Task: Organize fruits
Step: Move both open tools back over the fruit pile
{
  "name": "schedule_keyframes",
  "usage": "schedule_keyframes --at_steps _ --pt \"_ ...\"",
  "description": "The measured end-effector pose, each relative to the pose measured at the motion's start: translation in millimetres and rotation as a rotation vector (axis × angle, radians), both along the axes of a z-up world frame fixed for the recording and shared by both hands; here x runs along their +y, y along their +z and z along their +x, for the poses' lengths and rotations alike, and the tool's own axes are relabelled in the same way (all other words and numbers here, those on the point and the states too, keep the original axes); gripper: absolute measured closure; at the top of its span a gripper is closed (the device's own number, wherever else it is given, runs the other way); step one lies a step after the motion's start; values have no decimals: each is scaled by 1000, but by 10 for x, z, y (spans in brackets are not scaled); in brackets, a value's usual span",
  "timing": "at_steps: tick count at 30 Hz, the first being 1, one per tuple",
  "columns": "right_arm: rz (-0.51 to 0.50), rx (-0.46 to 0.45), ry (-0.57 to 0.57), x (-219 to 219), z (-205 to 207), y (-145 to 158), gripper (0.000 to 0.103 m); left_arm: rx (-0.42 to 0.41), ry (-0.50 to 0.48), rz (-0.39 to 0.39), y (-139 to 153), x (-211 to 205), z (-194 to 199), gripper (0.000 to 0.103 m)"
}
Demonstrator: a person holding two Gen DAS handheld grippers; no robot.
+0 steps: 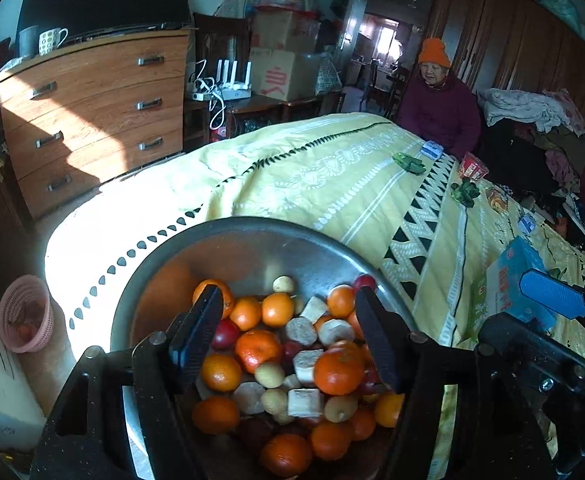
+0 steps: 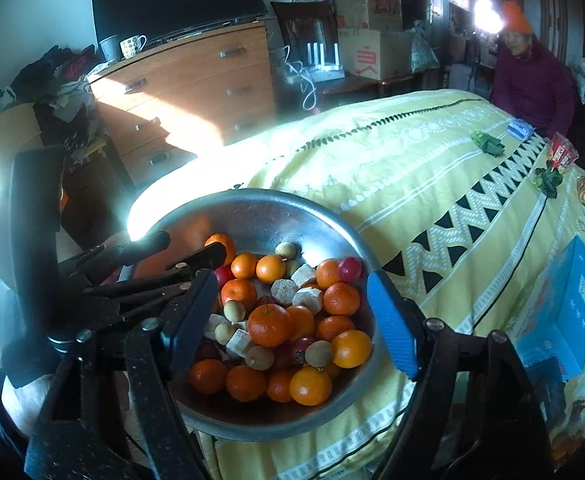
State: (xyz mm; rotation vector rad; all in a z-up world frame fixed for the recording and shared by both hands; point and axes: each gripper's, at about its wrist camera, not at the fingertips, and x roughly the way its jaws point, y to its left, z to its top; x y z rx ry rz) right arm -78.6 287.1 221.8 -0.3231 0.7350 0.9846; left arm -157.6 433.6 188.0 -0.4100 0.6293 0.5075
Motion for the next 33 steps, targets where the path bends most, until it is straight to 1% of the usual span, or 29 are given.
schedule_keyframes --at_steps 4,6,8,9,10,11,12,13,16,17,19,20,22,24,25,26,27,29,30,33 --pt "48 -87 -65 -418 -31 304 20 -61 -64 62 362 -413 86 33" --pt "66 -136 -107 -683 -35 455 19 -96 -104 82 522 -650 148 31" --pt "83 -188 -164 -1013 -24 599 18 -142 -153 103 669 -970 216 18" --pt "89 -207 -192 -1165 -7 650 17 -168 -177 112 728 -1134 246 16" --pt "96 -226 -228 -1352 7 701 15 -187 -198 118 777 -1281 275 10" --pt "106 -243 -267 -1540 23 738 11 -212 -225 125 823 -1481 320 4" --pt "114 -255 -305 -1732 44 766 7 -230 -246 130 857 -1646 355 2" --pt "118 -264 -351 -1965 71 783 6 -247 -273 136 878 -1839 401 0" --pt "109 -271 -469 -2549 126 726 6 -275 -363 165 871 -2511 567 0" --pt "102 -270 -509 -2756 129 669 6 -280 -416 160 827 -2742 626 0" --pt "82 -256 -598 -3193 140 498 2 -260 -542 128 677 -3178 759 0" --pt "65 -238 -651 -3426 154 371 0 -234 -609 110 559 -3420 843 0" --pt "16 -184 -745 -3829 209 58 0 -173 -700 99 271 -3839 987 0" --pt "-52 -112 -832 -4187 272 -342 0 -70 -774 83 -151 -4189 1134 0" --pt "-87 -59 -865 -4352 320 -606 0 -8 -793 77 -378 -4320 1215 0" --pt "-111 -18 -882 -4459 335 -791 0 52 -801 76 -628 -4430 1293 0" --pt "-136 30 -893 -4577 370 -1016 0 94 -799 81 -836 -4485 1292 0" --pt "-172 94 -899 -4692 428 -1381 0 183 -778 96 -1242 -4523 1388 0" --pt "-186 118 -902 -4719 450 -1525 0 215 -759 99 -1402 -4501 1423 0" --pt "-193 167 -910 -4810 511 -1821 0 263 -711 104 -1660 -4433 1493 0"
